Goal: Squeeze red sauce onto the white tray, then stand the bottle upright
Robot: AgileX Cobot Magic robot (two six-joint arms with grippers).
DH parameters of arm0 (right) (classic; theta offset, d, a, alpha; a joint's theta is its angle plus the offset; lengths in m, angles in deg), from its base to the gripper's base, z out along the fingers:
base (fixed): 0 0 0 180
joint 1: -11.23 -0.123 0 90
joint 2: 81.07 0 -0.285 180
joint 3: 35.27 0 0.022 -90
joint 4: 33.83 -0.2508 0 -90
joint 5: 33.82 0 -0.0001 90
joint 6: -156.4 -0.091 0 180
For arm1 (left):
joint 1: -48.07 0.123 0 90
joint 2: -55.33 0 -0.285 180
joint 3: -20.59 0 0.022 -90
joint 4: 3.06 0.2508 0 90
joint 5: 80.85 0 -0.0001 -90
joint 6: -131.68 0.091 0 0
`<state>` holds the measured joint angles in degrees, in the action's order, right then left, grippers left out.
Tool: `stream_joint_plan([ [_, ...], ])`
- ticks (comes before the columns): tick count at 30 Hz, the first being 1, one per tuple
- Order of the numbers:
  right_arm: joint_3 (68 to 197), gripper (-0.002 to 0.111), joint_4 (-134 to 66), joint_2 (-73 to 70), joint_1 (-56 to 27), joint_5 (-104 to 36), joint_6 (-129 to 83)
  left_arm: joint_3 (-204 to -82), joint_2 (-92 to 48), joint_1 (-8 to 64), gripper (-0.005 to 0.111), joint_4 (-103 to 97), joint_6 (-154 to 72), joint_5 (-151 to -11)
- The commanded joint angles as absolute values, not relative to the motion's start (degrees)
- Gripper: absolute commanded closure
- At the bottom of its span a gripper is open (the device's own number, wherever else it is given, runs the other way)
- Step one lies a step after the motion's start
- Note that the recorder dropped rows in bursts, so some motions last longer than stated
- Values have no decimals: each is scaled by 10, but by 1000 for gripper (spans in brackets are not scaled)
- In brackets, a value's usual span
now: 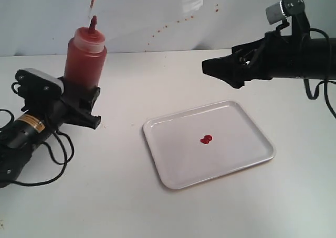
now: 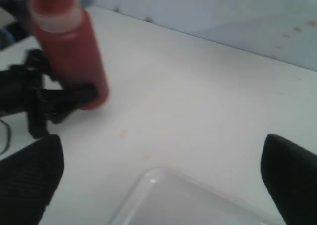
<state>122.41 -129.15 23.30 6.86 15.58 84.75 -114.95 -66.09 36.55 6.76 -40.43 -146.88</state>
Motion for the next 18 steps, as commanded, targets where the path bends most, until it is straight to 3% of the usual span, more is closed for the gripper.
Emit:
stream_joint_plan([
  [1,1220,3,-1299,265,64,266,883,-1144,-648,431,107,291,-578,-1508],
  [10,1220,3,-1273,335,1,269,890,-1144,-648,536,107,451,-649,-1508],
  [18,1220,3,-1246,343,-15,237,905,-1150,-684,558,107,425,-649,-1508],
])
